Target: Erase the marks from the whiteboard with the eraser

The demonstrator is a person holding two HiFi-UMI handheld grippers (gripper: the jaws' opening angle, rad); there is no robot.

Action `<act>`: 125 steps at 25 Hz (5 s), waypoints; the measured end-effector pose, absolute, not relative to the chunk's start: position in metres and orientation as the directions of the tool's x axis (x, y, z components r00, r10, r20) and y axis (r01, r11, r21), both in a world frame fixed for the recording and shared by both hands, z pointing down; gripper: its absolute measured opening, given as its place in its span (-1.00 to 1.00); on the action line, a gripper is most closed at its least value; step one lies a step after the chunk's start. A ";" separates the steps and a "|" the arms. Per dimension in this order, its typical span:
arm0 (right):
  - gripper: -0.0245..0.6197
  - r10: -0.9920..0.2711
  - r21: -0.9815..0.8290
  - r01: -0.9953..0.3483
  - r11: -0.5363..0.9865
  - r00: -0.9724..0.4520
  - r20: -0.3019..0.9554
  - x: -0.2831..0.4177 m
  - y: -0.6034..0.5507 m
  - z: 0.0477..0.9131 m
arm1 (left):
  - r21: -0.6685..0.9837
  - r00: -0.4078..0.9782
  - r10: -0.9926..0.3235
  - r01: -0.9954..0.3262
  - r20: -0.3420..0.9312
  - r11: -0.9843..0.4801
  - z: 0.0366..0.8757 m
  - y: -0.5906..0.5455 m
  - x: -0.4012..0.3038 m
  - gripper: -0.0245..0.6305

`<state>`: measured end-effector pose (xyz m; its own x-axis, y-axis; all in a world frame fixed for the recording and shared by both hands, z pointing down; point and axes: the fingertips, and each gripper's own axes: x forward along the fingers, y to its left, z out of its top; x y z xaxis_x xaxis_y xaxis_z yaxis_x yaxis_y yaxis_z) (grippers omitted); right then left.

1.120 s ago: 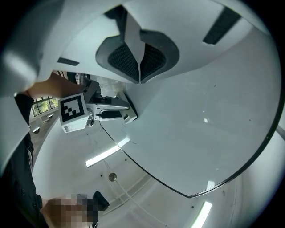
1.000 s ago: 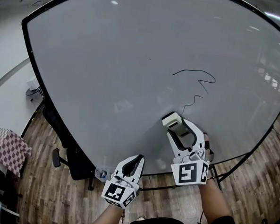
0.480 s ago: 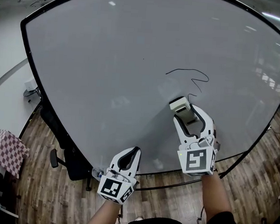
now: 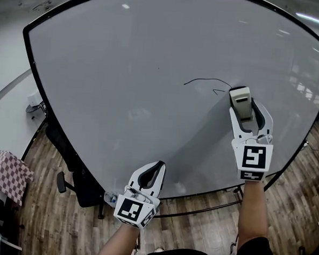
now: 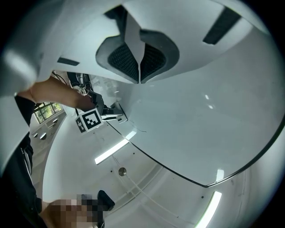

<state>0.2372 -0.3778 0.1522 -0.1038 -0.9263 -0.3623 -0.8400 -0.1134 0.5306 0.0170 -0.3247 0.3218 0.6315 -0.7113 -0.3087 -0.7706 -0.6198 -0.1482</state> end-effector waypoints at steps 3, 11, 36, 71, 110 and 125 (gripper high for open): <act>-0.13 -0.924 0.481 -0.862 -0.158 -0.042 -0.379 0.266 -0.378 0.146 | -0.153 0.625 -0.712 -0.776 -0.320 -0.612 0.316 -0.325 0.017 -0.84; -0.13 -0.916 0.443 -0.878 -0.183 -0.010 -0.400 0.282 -0.368 0.137 | -0.171 0.618 -0.704 -0.781 -0.349 -0.601 0.294 -0.328 0.024 -0.84; -0.15 -0.881 0.724 -0.685 0.088 -0.393 -0.265 0.024 -0.361 0.161 | -0.135 0.515 -0.761 -0.852 -0.395 -0.506 0.264 -0.336 -0.016 -0.84; -0.13 -0.836 0.546 -0.837 0.024 -0.316 -0.448 0.100 -0.371 0.112 | -0.148 0.538 -0.732 -0.835 -0.419 -0.529 0.262 -0.333 0.001 -0.84; -0.13 -0.791 0.257 -0.966 0.007 -0.163 -0.590 0.242 -0.338 0.114 | -0.156 0.598 -0.692 -0.790 -0.404 -0.593 0.261 -0.336 0.038 -0.84; -0.14 -0.836 0.337 -0.911 0.237 -0.368 -0.406 0.170 -0.287 0.275 | -0.123 0.647 -0.688 -0.752 -0.328 -0.648 0.313 -0.330 0.046 -0.84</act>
<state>0.1701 -0.2868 0.2753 -0.3678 -0.8365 -0.4063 -0.9112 0.2372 0.3367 0.0464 -0.3300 0.3127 0.6470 -0.6884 -0.3281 -0.7517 -0.6478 -0.1232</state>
